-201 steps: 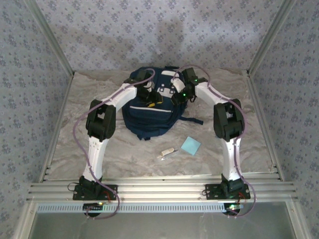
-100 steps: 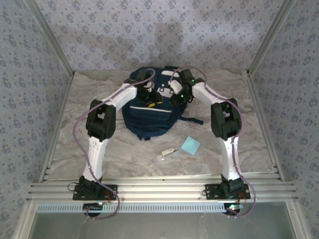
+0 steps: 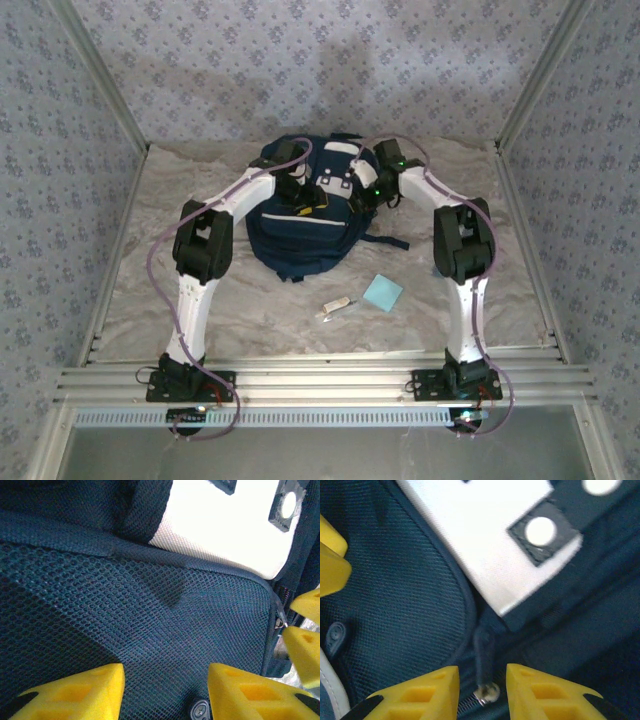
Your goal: Pack books, pencil case, and school supplies into a backpack
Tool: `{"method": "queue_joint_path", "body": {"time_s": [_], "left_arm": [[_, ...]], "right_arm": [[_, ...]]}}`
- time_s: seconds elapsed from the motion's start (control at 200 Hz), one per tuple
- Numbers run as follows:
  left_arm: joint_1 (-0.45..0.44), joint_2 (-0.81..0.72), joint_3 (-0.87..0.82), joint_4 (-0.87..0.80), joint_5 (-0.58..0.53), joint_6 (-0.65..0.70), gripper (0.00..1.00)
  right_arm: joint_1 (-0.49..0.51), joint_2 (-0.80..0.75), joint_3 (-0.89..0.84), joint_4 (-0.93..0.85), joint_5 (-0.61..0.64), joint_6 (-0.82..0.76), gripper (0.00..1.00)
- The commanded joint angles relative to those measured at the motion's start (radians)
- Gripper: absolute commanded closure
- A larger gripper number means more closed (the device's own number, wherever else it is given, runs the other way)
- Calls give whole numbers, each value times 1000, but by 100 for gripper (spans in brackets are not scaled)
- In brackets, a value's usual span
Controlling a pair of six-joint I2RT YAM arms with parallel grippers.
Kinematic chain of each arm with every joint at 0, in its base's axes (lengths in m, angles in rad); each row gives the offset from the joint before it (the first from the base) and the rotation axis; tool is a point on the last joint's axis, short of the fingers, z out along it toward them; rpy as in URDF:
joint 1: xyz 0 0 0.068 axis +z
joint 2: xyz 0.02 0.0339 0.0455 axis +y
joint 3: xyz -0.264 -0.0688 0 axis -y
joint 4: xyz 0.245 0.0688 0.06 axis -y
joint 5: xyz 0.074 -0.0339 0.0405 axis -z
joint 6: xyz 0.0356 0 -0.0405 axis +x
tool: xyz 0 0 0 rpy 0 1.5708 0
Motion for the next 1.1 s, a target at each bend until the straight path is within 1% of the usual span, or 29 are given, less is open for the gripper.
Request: {"method": "queue_joint_path", "body": {"time_s": [0.0, 0.215, 0.325, 0.425, 0.575, 0.615, 0.78, 0.8, 0.82, 0.84, 0.855, 0.894, 0.924, 0.944, 0.999, 1.094], "left_arm": [[0, -31, -13, -31, -10, -4, 52], [-2, -33, -11, -31, -5, -8, 52], [-2, -36, -11, -31, -6, -6, 52], [-1, -38, -13, -31, -6, -5, 52], [-2, -42, -17, -31, -9, -2, 52], [-2, -43, -17, -31, -9, -3, 52], [-1, -37, -6, -34, -4, 7, 52], [-1, -36, 1, -40, -6, 15, 52], [-3, -36, 10, -48, -11, 25, 52], [-3, -38, 18, -57, -20, 35, 52], [-4, -41, 22, -63, -28, 45, 52], [-9, -52, 32, -74, -61, 68, 51], [-10, -62, 33, -82, -84, 82, 51], [-12, -67, 66, -84, -102, 90, 51], [-14, -68, 102, -93, -134, 100, 50], [-12, -23, 199, -112, -155, 101, 48]], "right_arm": [[-10, -34, -3, 6, 1, 18, 67], [27, 20, 32, -16, 64, 9, 68], [47, 45, 54, -20, 71, 8, 67], [61, 72, 88, -28, 119, 10, 67], [78, 102, 132, -130, 188, -30, 68], [75, 99, 130, -135, 180, -34, 68], [42, 53, 95, -105, 66, -13, 68], [39, 51, 93, -104, 54, -10, 70], [36, 51, 95, -103, 39, -5, 74], [32, 52, 96, -102, 18, 5, 81], [32, 54, 99, -101, 11, 12, 83], [30, 61, 108, -102, -10, 38, 93], [29, 67, 117, -110, -25, 47, 98], [30, 69, 123, -116, -30, 48, 100], [30, 70, 128, -122, -65, 58, 100], [26, 29, 82, -61, -155, 161, 100]]}}
